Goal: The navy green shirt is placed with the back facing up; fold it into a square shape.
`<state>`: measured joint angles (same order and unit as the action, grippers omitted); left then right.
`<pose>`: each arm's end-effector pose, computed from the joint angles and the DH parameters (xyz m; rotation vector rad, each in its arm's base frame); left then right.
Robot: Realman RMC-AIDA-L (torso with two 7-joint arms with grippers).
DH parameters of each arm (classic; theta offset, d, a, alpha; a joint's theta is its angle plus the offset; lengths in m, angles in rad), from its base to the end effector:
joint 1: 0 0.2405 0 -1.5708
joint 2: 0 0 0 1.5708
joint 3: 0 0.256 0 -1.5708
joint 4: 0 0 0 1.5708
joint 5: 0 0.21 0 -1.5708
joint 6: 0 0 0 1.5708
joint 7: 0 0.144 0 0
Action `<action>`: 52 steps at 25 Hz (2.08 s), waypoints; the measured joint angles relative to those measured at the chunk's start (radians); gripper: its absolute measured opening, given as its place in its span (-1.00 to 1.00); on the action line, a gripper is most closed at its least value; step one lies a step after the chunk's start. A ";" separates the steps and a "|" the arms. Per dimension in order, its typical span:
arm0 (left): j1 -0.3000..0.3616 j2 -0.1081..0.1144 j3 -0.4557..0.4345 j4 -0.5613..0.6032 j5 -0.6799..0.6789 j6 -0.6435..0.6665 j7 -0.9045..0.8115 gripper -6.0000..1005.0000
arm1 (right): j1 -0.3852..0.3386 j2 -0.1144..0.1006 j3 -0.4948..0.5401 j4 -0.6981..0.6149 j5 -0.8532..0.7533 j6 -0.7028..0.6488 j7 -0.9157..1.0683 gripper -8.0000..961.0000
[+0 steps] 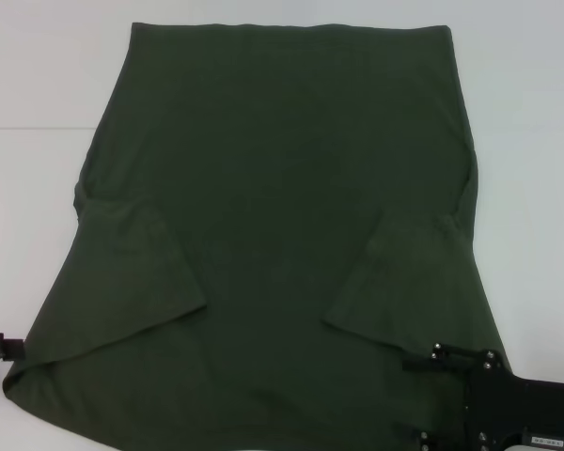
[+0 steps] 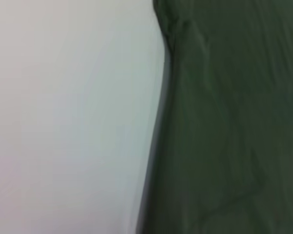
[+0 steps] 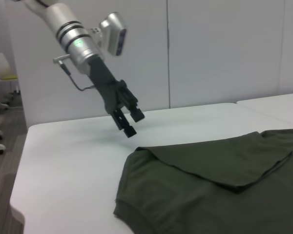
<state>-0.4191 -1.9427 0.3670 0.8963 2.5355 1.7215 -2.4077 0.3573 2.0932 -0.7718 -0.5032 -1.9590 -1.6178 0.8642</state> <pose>-0.3674 0.2756 0.1088 -1.9571 -2.0154 -0.3028 0.3015 0.2519 -0.0384 -2.7961 0.2595 0.7203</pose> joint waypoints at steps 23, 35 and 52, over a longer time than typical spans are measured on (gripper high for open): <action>-0.040 0.015 0.044 -0.112 0.059 -0.118 -0.007 0.70 | 0.006 0.001 -0.015 0.000 0.000 0.013 0.002 0.65; -0.045 0.010 0.053 -0.136 0.060 -0.134 -0.001 0.70 | 0.006 0.001 -0.015 0.000 0.000 0.013 0.002 0.64; -0.105 -0.013 0.054 -0.186 0.053 -0.131 0.005 0.69 | 0.006 0.001 -0.015 0.008 0.000 0.021 0.003 0.64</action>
<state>-0.5243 -1.9552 0.4207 0.7099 2.5888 1.5904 -2.4031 0.3634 2.0938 -0.7869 -0.4951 -1.9589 -1.5969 0.8667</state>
